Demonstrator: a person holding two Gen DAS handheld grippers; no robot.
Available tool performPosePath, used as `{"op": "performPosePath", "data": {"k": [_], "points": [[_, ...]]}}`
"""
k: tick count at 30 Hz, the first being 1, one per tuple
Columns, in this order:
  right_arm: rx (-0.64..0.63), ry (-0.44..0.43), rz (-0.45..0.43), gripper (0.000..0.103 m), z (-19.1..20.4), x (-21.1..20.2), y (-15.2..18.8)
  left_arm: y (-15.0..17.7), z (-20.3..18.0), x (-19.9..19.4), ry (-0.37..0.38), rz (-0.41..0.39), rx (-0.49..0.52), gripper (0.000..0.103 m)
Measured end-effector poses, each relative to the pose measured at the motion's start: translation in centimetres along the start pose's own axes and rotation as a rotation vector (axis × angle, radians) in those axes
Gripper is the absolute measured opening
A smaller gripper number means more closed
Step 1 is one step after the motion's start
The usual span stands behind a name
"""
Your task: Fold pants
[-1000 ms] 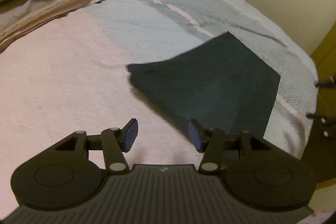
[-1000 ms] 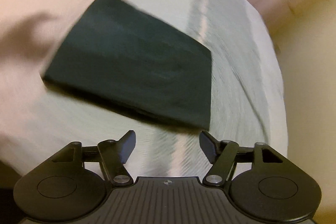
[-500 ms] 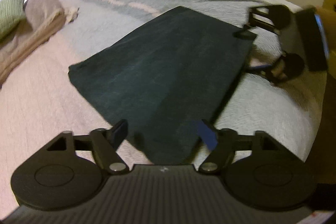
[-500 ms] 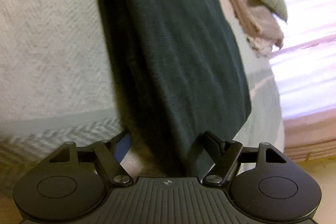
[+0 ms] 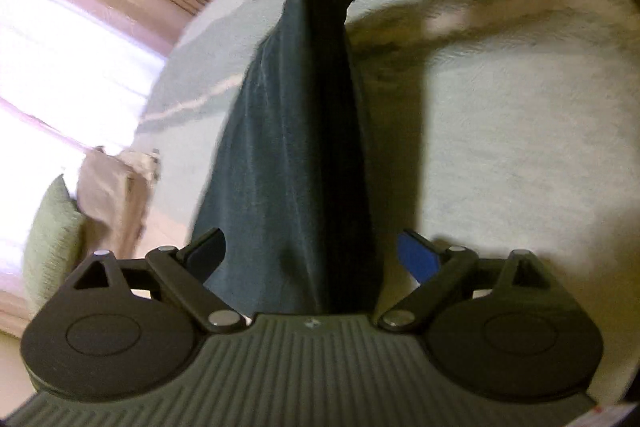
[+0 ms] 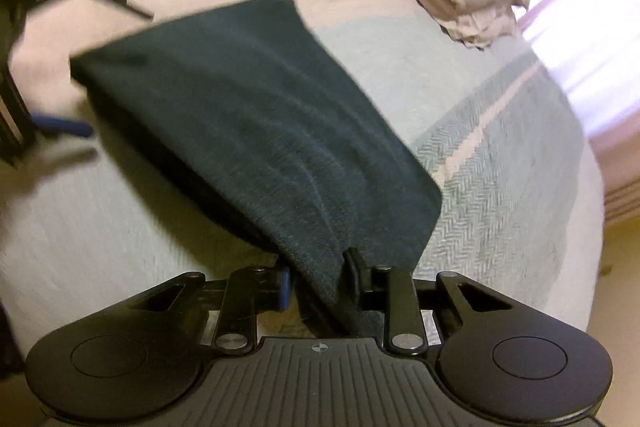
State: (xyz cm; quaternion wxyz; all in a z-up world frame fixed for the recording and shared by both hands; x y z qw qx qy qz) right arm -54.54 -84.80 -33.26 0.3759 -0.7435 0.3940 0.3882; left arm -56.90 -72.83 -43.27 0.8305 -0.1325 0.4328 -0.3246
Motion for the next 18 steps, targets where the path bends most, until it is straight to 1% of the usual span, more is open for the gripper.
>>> {"op": "performPosePath", "data": {"k": [1, 3, 4, 5, 6, 7, 8, 9, 10, 12, 13, 15, 16, 17, 18], "points": [[0.023, -0.016, 0.002, 0.024, -0.3, -0.7, -0.3, -0.1, 0.3, 0.4, -0.014, 0.012, 0.0, 0.09], [0.064, -0.05, 0.002, 0.024, -1.1, -1.4, -1.0, -0.1, 0.8, 1.2, -0.036, 0.046, 0.001, 0.083], [0.068, -0.06, 0.002, 0.024, -1.3, -1.6, -1.3, -0.1, 1.1, 1.4, -0.031, 0.055, -0.001, 0.076], [0.058, -0.063, 0.006, 0.024, -1.4, -1.6, -1.5, -0.1, 1.4, 1.4, -0.017, 0.063, -0.006, 0.066], [0.046, -0.065, 0.01, 0.024, -1.0, -1.9, -1.5, -0.2, 1.5, 1.4, -0.002, 0.071, -0.004, 0.058], [0.039, -0.067, 0.009, 0.024, -0.8, -1.8, -1.5, -0.2, 1.6, 1.3, 0.014, 0.078, 0.006, 0.043], [0.039, -0.072, 0.01, 0.024, -0.5, -1.8, -1.4, -0.1, 1.8, 1.2, 0.023, 0.082, 0.009, 0.037], [0.048, -0.08, 0.01, 0.024, 0.4, -1.6, -0.4, 0.1, 2.0, 0.9, 0.033, 0.082, 0.002, 0.036], [0.059, -0.091, 0.012, 0.023, 0.8, -1.4, -0.1, 0.2, 2.2, 0.6, 0.041, 0.083, -0.014, 0.036], [0.089, -0.115, 0.015, 0.023, 0.9, -1.3, 0.1, 0.4, 2.7, 0.2, 0.03, 0.091, -0.042, 0.038], [0.101, -0.12, 0.018, 0.023, 0.8, -1.5, -0.1, 0.3, 2.7, -0.1, 0.025, 0.096, -0.058, 0.042], [0.139, -0.135, 0.023, 0.023, 0.2, -2.1, -0.5, 0.2, 2.1, -0.9, 0.008, 0.09, -0.079, 0.053], [0.153, -0.149, 0.023, 0.023, -0.3, -2.2, -0.8, 0.0, 1.6, -1.2, -0.012, 0.075, -0.08, 0.067], [0.162, -0.161, 0.026, 0.023, -0.7, -2.4, -1.1, -0.3, 1.3, -1.4, -0.027, 0.064, -0.083, 0.075], [0.166, -0.171, 0.029, 0.022, -1.1, -2.7, -1.4, -0.6, 0.8, -1.4, -0.042, 0.059, -0.089, 0.078]]}}
Point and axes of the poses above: each gripper's, at about its wrist camera, not at the fingertips, and x roughly the way its jaws point, z to its left, y to its underside, the point moved 7 cm from there along x, roughly the way its jaws point, and after that the axes turned 12 degrees about -x, right-handed, at the moved point
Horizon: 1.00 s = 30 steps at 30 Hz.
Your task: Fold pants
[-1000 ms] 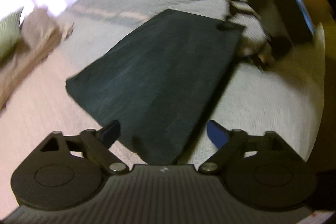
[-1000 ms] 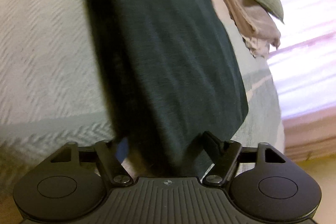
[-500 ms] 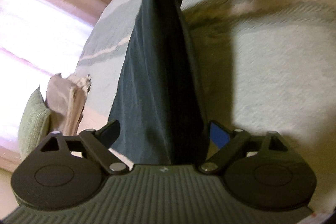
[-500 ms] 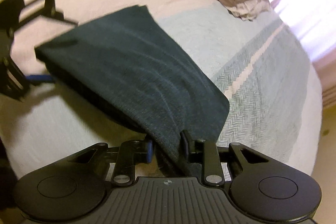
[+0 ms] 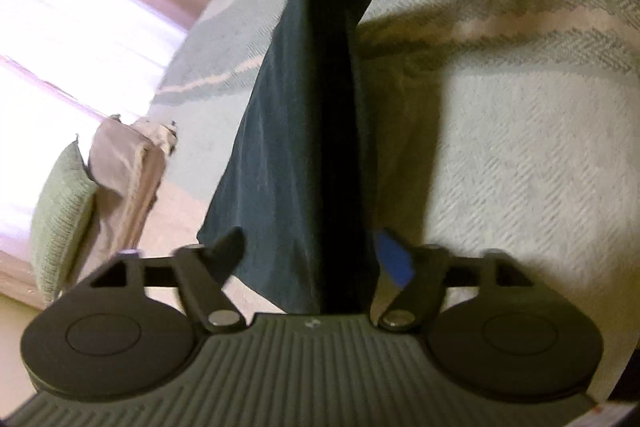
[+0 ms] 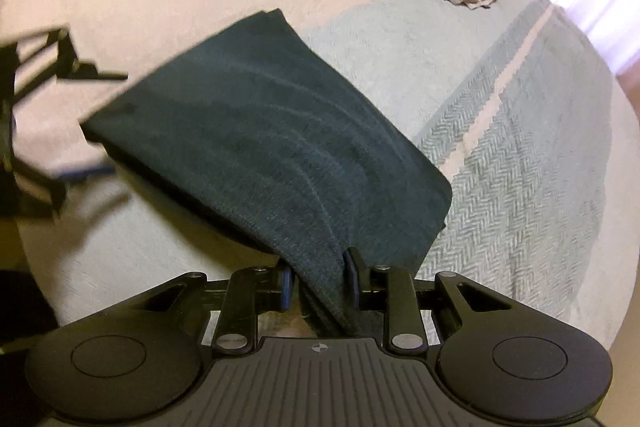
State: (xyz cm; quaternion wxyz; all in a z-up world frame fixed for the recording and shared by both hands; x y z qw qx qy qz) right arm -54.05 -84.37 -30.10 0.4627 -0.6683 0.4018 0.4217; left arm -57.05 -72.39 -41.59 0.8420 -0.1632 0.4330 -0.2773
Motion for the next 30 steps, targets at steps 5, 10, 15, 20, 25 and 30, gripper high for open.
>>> {"op": "performPosePath", "data": {"k": [5, 10, 15, 20, 25, 30], "points": [[0.059, -0.052, 0.002, 0.022, -1.1, -1.7, -1.0, -0.7, -0.8, 1.9, -0.053, 0.03, 0.001, 0.078], [-0.009, -0.038, 0.009, 0.022, -0.7, -1.4, -0.9, -0.6, 1.3, 2.7, -0.041, 0.092, -0.009, 0.036], [-0.095, 0.048, -0.035, 0.025, 1.7, -0.2, 1.0, -1.4, 5.1, 1.5, 0.059, 0.118, -0.014, 0.024], [-0.176, 0.192, -0.064, 0.07, 5.5, 1.6, 4.1, -3.1, 9.0, 1.7, 0.2, 0.124, -0.021, 0.02], [-0.252, 0.347, -0.148, 0.081, 10.0, 2.5, 4.5, -4.0, 11.2, 2.7, 0.313, 0.158, -0.062, 0.02], [-0.217, 0.449, -0.189, 0.083, 11.5, 5.5, 2.5, -5.2, 12.6, 2.7, 0.378, 0.185, -0.117, 0.02]]}}
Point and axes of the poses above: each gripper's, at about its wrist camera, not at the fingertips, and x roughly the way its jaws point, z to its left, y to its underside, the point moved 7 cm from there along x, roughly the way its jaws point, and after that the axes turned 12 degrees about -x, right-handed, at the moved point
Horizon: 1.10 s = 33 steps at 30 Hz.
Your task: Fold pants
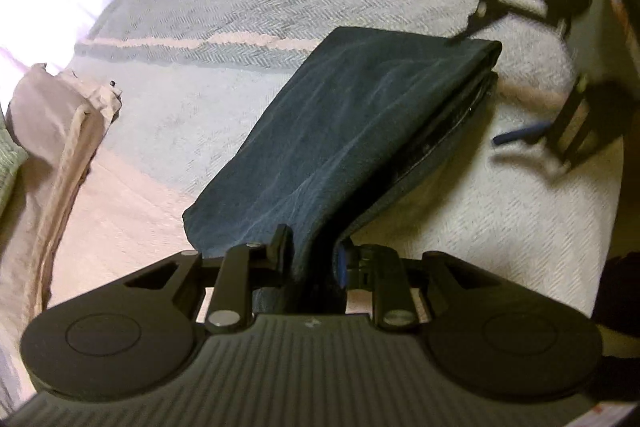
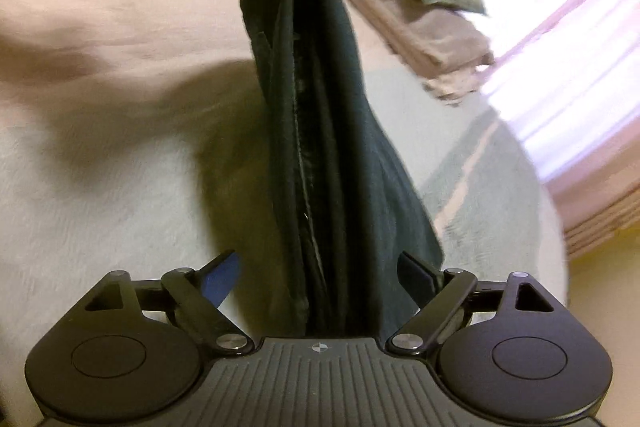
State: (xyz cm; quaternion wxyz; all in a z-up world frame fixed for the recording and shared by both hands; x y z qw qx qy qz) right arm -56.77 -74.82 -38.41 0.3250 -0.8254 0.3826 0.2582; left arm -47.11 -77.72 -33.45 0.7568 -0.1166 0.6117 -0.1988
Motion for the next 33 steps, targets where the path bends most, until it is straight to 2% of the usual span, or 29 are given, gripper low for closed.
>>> {"op": "performPosePath", "data": {"k": [2, 3, 4, 7, 13, 15, 19, 22, 24, 29, 33], "points": [[-0.018, 0.043, 0.049, 0.08, 0.4, 1.4, 0.3, -0.2, 0.3, 0.0, 0.017, 0.007, -0.007, 0.02], [-0.023, 0.046, 0.07, 0.061, 0.4, 1.8, 0.6, -0.2, 0.5, -0.1, 0.021, 0.008, -0.013, 0.02], [-0.037, 0.041, 0.097, 0.029, 0.2, 2.0, 1.1, -0.1, 0.7, -0.1, 0.026, 0.012, -0.012, 0.02], [-0.089, 0.031, 0.133, 0.021, -0.9, 0.8, 1.6, 0.2, 0.8, -0.3, 0.053, 0.011, -0.011, 0.019], [-0.029, -0.127, 0.157, 0.019, -6.4, -5.5, -0.6, 0.0, 1.6, -3.8, 0.11, -0.018, 0.01, 0.018], [0.033, -0.212, 0.177, 0.019, -8.4, -7.9, -1.3, -0.7, 2.0, -5.2, 0.145, -0.02, 0.024, 0.018], [0.12, -0.317, 0.217, 0.018, -12.0, -11.1, -1.4, -4.1, 2.3, -7.3, 0.234, -0.011, 0.096, 0.017], [0.204, -0.367, 0.236, 0.018, -15.8, -12.6, 0.4, -8.5, 2.2, -7.7, 0.29, -0.016, 0.137, 0.017], [0.227, -0.364, 0.244, 0.018, -18.9, -13.3, 2.0, -12.5, 2.1, -7.4, 0.324, -0.02, 0.159, 0.017], [0.243, -0.271, 0.268, 0.018, -28.8, -13.7, 8.5, -24.4, 0.5, -5.7, 0.341, -0.065, 0.213, 0.017], [0.227, -0.133, 0.294, 0.018, -37.3, -12.3, 14.9, -35.4, -0.6, -3.1, 0.308, -0.14, 0.213, 0.016]]}}
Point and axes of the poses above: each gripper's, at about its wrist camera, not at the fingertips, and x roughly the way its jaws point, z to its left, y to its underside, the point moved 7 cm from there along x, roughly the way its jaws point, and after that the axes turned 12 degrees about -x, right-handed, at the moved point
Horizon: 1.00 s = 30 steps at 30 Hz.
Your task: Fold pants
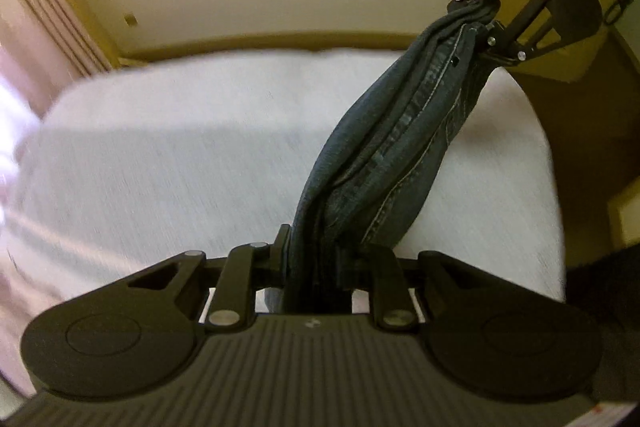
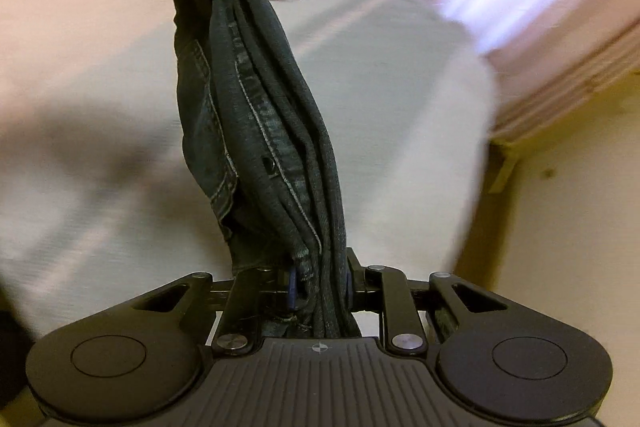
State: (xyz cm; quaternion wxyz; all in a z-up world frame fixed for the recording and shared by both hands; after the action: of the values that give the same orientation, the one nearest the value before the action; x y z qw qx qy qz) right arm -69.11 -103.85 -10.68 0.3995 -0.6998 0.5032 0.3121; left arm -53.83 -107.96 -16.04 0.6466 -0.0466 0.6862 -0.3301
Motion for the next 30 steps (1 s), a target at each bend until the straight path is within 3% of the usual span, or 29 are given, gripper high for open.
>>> {"op": "performPosePath", "data": {"k": [3, 7, 10, 12, 14, 15, 18, 23, 27, 30], "points": [[-0.022, 0.152, 0.006, 0.018, -5.3, 1.6, 2.6, -6.7, 1.1, 3.3, -0.074, -0.08, 0.024, 0.016], [-0.056, 0.298, 0.008, 0.018, -5.8, 7.2, 6.8, -8.9, -0.1, 9.7, -0.172, -0.161, 0.107, 0.016], [-0.069, 0.304, 0.037, 0.019, -1.4, 13.5, 10.4, -5.6, -2.5, 17.3, -0.207, -0.154, 0.143, 0.016], [-0.053, 0.229, 0.064, 0.02, 1.5, 18.5, 12.5, -1.6, -4.1, 22.8, -0.195, -0.085, 0.141, 0.017], [-0.07, 0.099, 0.074, 0.028, 5.6, 20.9, 13.6, 2.7, -5.9, 27.7, -0.166, 0.036, 0.113, 0.019], [-0.1, 0.107, 0.074, 0.032, 7.0, 21.2, 13.8, 4.1, -6.9, 28.9, -0.166, 0.051, 0.119, 0.019], [-0.081, 0.112, 0.088, 0.035, 8.7, 20.1, 15.0, 6.7, -7.6, 29.0, -0.177, 0.071, 0.118, 0.024], [0.162, 0.015, 0.179, 0.036, 6.7, 16.0, 17.8, 7.7, -4.0, 24.2, -0.175, 0.109, -0.083, 0.027], [0.39, 0.04, 0.118, 0.036, 2.7, 12.5, 19.1, 5.1, 0.5, 21.4, -0.211, 0.051, -0.262, 0.026], [0.532, 0.042, 0.029, 0.036, -1.5, 13.1, 17.1, 2.2, 3.0, 22.5, -0.214, -0.005, -0.358, 0.025]]}}
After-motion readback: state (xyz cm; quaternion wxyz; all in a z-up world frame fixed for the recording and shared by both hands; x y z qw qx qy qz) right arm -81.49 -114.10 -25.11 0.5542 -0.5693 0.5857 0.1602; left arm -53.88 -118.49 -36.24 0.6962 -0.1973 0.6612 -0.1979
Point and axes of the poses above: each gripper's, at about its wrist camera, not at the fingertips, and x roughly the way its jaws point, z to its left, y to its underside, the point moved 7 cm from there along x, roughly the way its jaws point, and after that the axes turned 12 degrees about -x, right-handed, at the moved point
